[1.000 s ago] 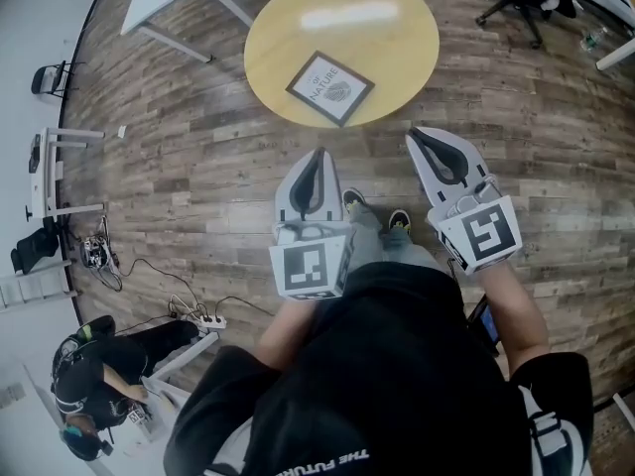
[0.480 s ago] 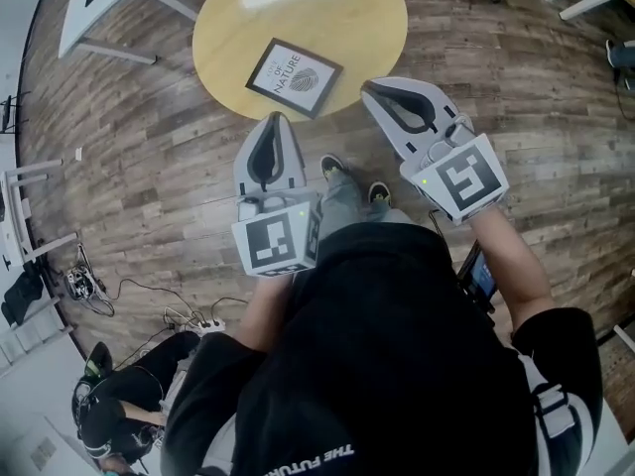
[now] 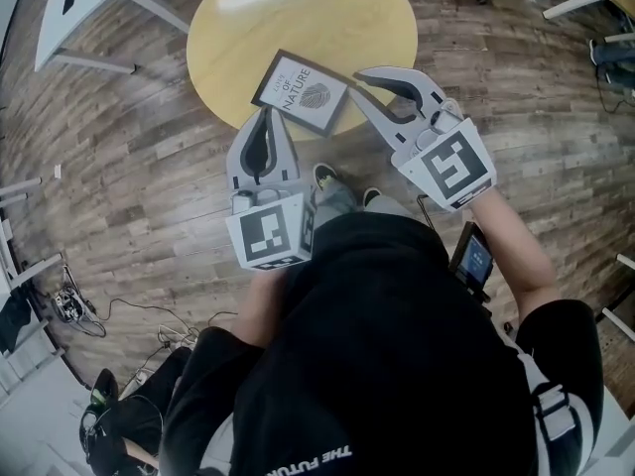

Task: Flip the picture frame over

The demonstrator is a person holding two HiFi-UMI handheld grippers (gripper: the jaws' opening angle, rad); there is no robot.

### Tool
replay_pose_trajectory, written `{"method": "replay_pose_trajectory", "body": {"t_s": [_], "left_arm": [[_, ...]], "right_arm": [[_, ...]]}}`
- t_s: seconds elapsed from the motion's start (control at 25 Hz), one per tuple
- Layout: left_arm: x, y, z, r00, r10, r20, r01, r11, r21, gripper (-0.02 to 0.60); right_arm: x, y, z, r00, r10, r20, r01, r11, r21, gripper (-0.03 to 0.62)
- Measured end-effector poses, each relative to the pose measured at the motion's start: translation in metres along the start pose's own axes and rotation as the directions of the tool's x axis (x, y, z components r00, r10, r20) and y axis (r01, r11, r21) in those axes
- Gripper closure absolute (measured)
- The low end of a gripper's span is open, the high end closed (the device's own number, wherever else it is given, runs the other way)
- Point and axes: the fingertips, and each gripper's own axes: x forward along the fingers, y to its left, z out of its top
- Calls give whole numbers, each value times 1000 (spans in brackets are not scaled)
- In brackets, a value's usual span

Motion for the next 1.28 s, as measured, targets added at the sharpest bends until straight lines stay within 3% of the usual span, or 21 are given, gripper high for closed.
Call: {"method": "replay_pose_trajectory", "body": {"t_s": [0.2,0.36,0.6,0.92,1.08,1.28], "left_arm": [[15,24,-15,1000,-12,-8,11,1000,-13,558],[21,29,-21,1000,-25,-18,24,999,-32,558],[33,35,-39,999,-3,-51,0,998,-62,558],[46,54,-63,996,26,-91,-33,996,-81,558],[51,58,-83,992,34,-120,-45,995,-90,558],[53,64,-113,985,36,-167,-55,992,-114,558]], "right_arm": [[29,14,-16,995,39,-88,-44,997,-57,567],[45,28,-29,984,121,-128,-129,990,-54,444],[61,37,-64,955,178,-236,-203,976,-84,419],[81,76,-134,839,321,-440,-405,908,-109,352],[93,97,-176,787,349,-508,-475,869,-139,342],[109,119,-223,745,340,-574,-533,821,-205,339]]}}
